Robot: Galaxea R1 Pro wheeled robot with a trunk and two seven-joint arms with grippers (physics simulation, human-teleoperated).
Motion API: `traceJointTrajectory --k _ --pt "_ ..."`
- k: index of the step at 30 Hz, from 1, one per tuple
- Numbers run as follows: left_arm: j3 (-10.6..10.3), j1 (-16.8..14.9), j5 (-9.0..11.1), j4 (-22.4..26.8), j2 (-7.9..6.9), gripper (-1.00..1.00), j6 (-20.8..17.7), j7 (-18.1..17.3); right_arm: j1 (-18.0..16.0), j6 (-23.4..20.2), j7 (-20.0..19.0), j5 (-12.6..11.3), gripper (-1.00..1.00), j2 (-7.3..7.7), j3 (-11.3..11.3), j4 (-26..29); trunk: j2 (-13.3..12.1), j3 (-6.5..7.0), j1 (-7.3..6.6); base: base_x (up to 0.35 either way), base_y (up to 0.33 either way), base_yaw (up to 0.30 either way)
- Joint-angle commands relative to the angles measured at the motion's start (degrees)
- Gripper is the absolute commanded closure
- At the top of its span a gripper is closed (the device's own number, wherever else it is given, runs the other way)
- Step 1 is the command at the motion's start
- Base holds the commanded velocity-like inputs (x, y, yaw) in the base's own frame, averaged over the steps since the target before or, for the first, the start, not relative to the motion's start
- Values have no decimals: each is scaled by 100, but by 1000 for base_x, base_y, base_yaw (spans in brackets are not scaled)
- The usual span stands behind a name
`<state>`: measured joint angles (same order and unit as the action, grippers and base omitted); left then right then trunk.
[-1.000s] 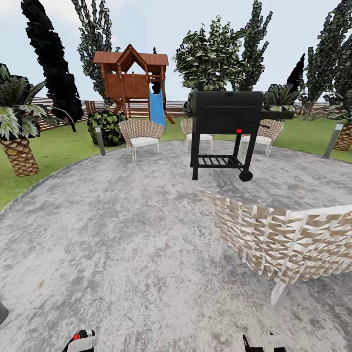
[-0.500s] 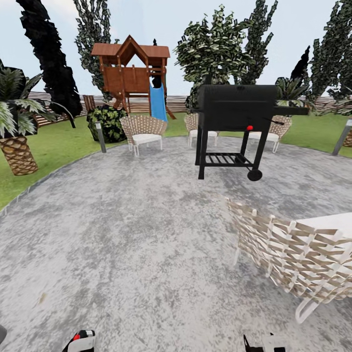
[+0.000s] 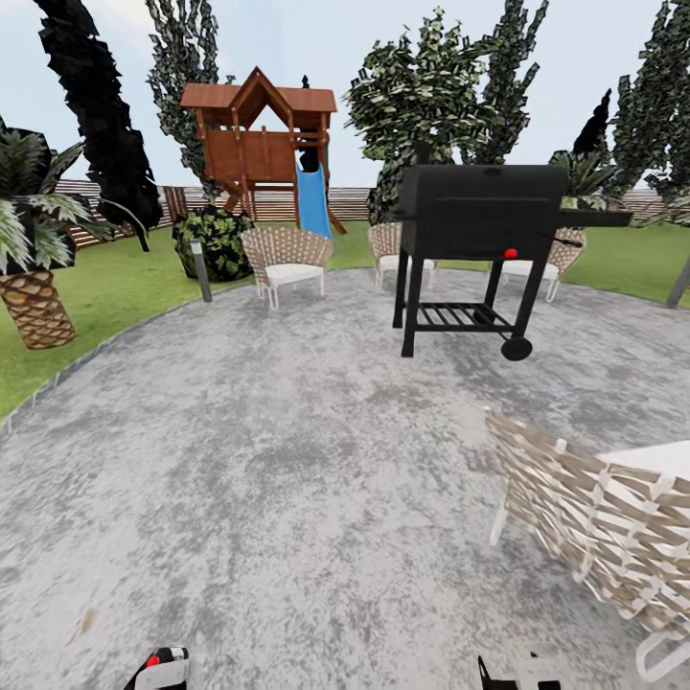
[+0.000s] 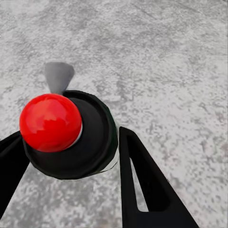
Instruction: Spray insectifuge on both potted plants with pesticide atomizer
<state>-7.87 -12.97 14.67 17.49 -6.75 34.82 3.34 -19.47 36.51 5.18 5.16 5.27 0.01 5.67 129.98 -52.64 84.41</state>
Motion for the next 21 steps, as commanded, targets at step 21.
traceJointTrajectory --k 21 --pt "-48 -4 26 -8 -8 100 16 35 -4 5 53 56 -100 -8 7 -5 2 -5 2 275 222 0"
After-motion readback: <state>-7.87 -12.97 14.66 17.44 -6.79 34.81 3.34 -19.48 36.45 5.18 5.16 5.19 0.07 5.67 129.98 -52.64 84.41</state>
